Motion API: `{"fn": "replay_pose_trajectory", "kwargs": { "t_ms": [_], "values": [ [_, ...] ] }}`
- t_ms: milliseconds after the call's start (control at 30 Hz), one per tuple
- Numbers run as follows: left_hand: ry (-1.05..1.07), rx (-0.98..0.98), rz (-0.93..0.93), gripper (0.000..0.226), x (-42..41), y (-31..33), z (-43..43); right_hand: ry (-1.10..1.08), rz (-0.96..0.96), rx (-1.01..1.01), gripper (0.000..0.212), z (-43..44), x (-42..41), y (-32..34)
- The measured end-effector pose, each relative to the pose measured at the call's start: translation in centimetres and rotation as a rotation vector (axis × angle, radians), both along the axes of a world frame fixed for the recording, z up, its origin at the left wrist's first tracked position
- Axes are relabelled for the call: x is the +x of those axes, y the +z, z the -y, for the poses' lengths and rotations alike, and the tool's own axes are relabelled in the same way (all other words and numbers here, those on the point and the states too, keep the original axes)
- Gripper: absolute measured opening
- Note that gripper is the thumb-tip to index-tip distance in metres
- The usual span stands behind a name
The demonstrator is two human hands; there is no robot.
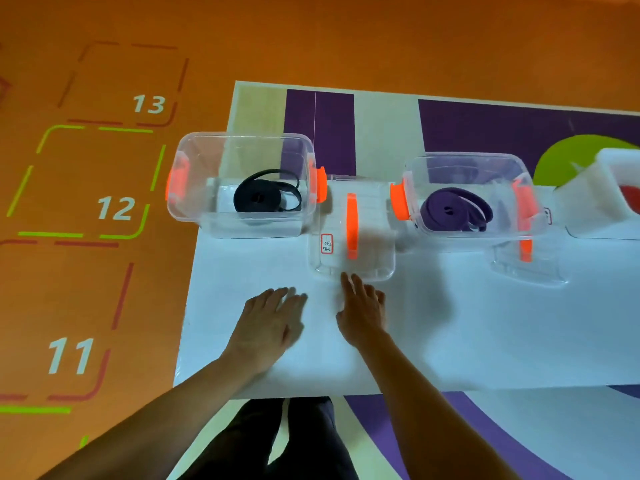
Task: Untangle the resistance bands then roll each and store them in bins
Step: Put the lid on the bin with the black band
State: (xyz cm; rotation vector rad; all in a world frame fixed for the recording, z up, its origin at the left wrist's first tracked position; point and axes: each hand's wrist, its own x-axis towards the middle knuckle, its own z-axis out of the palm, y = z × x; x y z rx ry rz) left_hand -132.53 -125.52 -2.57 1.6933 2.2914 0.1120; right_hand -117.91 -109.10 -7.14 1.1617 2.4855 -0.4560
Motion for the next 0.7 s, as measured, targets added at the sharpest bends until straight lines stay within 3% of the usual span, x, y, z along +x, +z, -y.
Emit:
{"fn": "replay_pose_trajectory", "kwargs": {
  "t_ms": [200, 367, 467, 700],
  "values": [
    [0.088, -0.069, 0.044, 0.045, 2.3, -2.3, -1.6, 0.105, -0.044, -0.035, 0.076, 4.3, 1.0, 1.1],
    [0.124, -0.207, 0.073, 0.053, 4.8, -4.5, -0.2, 0.142, -0.148, -0.071, 0.065, 8.4, 3.8, 1.1],
    [0.126, -0.244, 0.1, 0.062, 5.2, -4.7, 0.5, 0.062, -0.242, -0.175, 0.053, 7.1, 4.0, 1.5],
    [0.08, -0.153, 0.093, 0.046, 3.4, -4.7, 2.8, -0.125, -0.176, -0.054, 0.055, -1.0, 1.9, 2.4]
  ]
}}
